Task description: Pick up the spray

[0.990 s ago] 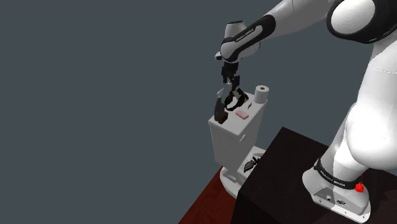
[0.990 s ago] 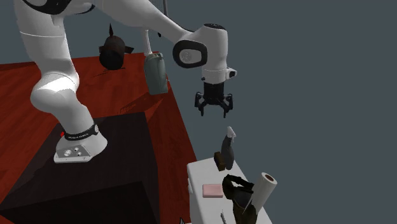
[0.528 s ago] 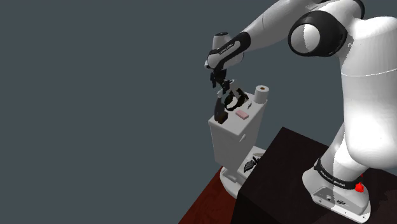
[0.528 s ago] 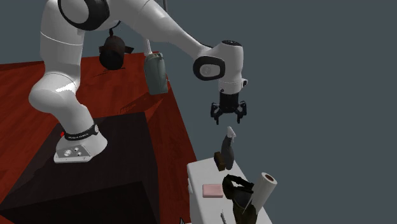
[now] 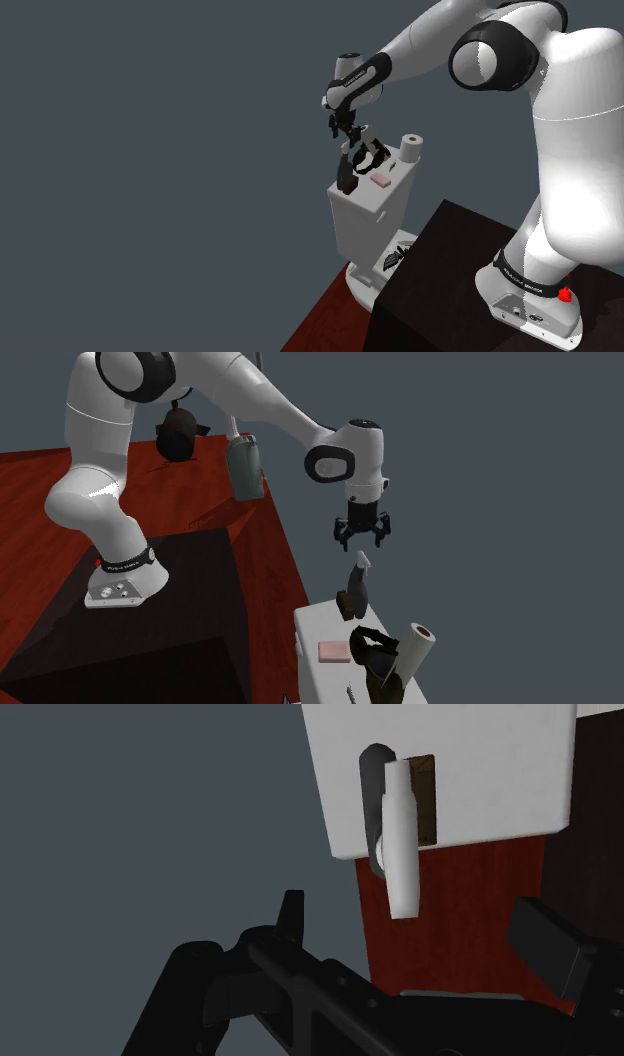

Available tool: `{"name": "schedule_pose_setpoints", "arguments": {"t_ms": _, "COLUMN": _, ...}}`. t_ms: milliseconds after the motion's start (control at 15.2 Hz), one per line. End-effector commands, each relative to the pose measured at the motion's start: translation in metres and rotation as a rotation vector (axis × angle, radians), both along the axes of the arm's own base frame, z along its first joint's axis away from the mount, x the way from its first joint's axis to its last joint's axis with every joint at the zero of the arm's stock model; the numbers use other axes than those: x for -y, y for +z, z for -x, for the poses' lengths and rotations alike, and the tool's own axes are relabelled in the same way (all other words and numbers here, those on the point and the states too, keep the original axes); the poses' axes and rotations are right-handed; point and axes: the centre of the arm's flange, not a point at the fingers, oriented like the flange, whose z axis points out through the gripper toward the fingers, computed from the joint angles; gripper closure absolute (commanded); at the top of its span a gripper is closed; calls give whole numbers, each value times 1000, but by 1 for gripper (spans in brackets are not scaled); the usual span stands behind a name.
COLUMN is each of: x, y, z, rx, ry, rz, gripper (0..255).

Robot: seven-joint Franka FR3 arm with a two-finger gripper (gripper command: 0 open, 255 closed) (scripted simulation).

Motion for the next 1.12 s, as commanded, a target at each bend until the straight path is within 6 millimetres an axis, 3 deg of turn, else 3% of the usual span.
{"name": "schedule_pose_setpoints", "arguments": {"t_ms": 0, "x": -8, "y": -42, "z": -5, "rx": -22, "ry": -55, "rz": 2, "gripper": 0}}
{"name": "schedule_pose_setpoints", "arguments": {"t_ms": 66, "x": -11, "y": -42, "z": -5, "rx": -22, "ry": -54, "rz": 2, "gripper": 255}}
{"name": "schedule_pose_setpoints", "arguments": {"t_ms": 198, "x": -11, "y": -47, "z": 9, "rx": -22, "ry": -54, "rz": 3, "gripper": 255}}
{"name": "schedule_pose_setpoints", "arguments": {"t_ms": 594, "x": -16, "y": -47, "z": 7, "rx": -20, "ry": -53, "rz": 4, "gripper": 255}}
{"name": "schedule_pose_setpoints", "arguments": {"t_ms": 660, "x": -8, "y": -42, "z": -5, "rx": -22, "ry": -55, "rz": 2, "gripper": 255}}
{"name": "schedule_pose_setpoints", "arguments": {"t_ms": 1056, "x": -8, "y": -10, "z": -5, "rx": -22, "ry": -55, "rz": 2, "gripper": 255}}
